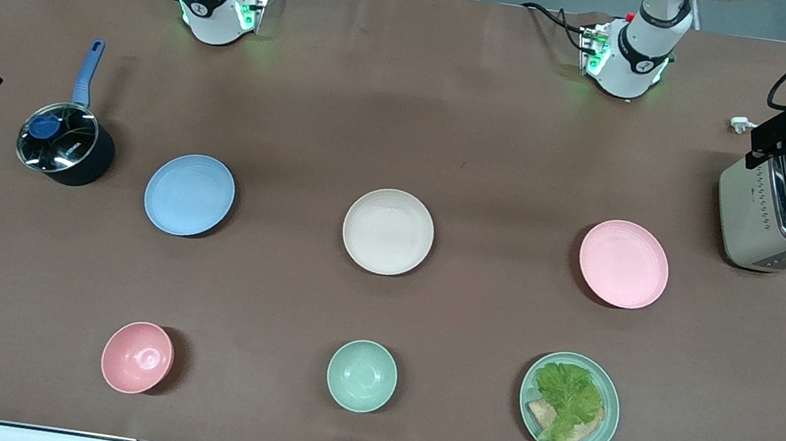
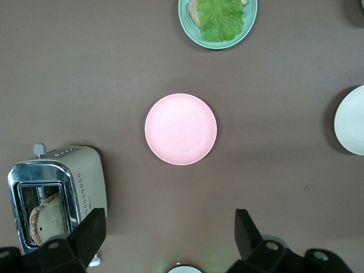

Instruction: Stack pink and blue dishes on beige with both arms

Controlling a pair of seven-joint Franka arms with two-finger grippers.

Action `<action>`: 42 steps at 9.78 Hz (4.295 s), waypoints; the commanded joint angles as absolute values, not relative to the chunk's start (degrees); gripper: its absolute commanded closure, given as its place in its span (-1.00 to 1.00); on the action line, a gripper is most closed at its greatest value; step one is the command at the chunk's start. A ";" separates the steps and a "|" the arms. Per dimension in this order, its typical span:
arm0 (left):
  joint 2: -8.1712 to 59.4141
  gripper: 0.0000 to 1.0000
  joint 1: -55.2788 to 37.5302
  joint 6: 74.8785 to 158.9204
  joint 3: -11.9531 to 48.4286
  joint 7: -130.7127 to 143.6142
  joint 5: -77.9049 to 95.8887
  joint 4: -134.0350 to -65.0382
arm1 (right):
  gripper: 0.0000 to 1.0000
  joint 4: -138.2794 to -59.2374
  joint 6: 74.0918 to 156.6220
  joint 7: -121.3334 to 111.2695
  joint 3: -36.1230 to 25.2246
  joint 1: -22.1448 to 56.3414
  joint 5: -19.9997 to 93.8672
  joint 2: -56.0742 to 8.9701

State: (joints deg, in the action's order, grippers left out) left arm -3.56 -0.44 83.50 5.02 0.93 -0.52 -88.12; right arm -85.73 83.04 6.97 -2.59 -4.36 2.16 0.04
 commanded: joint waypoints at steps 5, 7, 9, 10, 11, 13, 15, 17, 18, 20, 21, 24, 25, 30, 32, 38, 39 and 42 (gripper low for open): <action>8.23 -1.00 3.93 84.53 5.18 0.01 -1.68 -87.01 | -1.00 -86.04 82.88 5.81 -2.46 -4.40 1.49 -0.09; 11.94 -1.00 7.28 96.96 5.27 -3.93 -0.27 -94.17 | -1.00 -89.71 85.14 -2.94 -3.68 -5.09 2.72 -2.44; 12.30 -1.00 9.22 110.50 5.27 -9.37 2.89 -104.98 | -1.00 -97.60 95.74 -7.26 -4.30 -5.10 6.13 -6.57; 13.96 -1.00 9.66 116.57 5.27 -12.62 4.64 -109.03 | -1.00 -101.91 100.76 -10.78 -5.00 -5.10 8.68 -8.51; 16.15 -1.00 10.89 122.81 5.36 -16.57 4.75 -112.38 | -1.00 -106.22 105.68 -14.55 -5.88 -5.10 11.22 -10.00; 23.25 -0.92 13.52 130.84 5.54 -25.62 4.75 -114.08 | -1.00 -115.62 119.02 -22.11 -5.98 -5.10 16.58 -12.91; 27.58 -0.59 15.12 132.10 5.80 -32.06 5.01 -113.91 | -1.00 -120.92 127.32 -30.10 -5.98 -5.18 22.12 -15.80; 29.09 -0.30 14.94 132.36 5.97 -32.69 5.80 -113.91 | -1.00 -123.91 132.60 -35.92 -5.98 -5.36 26.96 -19.58; 29.53 -0.14 15.03 132.36 6.24 -32.70 5.80 -113.91 | -1.00 -126.27 135.76 -37.60 -5.89 -4.93 29.07 -20.12; 30.49 0.40 15.03 132.36 6.33 -32.70 5.80 -113.64 | -0.91 -127.88 136.49 -39.89 -5.80 -4.83 30.58 -21.17; 30.76 0.62 15.03 132.36 6.33 -32.70 5.80 -113.56 | -0.77 -128.05 136.49 -40.34 -5.71 -4.83 30.93 -21.62; 30.15 0.99 14.86 131.40 7.12 -32.00 6.50 -113.03 | -0.35 -128.50 136.32 -40.34 -5.54 -4.13 34.01 -21.71; 28.67 0.99 14.51 128.09 7.38 -29.38 7.11 -111.98 | -0.26 -128.50 136.41 -40.34 -5.54 -4.13 34.10 -22.23; 23.11 0.99 13.98 118.29 25.97 -0.34 10.63 -107.84 | 0.98 -128.41 135.53 -39.73 -5.54 -4.40 34.36 -22.41; 23.64 0.99 8.39 122.76 30.75 16.26 9.93 -107.84 | 0.99 -125.27 128.89 -39.20 -7.11 -4.74 34.37 -21.10; 33.56 0.99 -8.61 139.03 30.50 45.07 -5.60 -107.75 | 0.99 -93.20 87.13 -15.26 -14.94 -2.39 24.96 -19.95; 35.40 0.99 -9.40 140.96 30.41 46.39 -7.45 -107.32 | 0.99 -91.69 86.06 -9.38 -13.29 -0.98 24.96 -19.34; 36.47 -0.22 -10.11 141.24 30.32 47.81 -7.82 -106.26 | 0.99 -92.45 91.11 8.64 -1.01 -0.79 24.87 -17.32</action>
State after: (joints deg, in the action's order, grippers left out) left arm 35.04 -9.24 140.82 30.94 46.31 -6.49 -106.91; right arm -91.17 88.78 2.29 -5.50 -0.42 25.73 -18.65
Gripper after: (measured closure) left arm 0.828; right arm 0.934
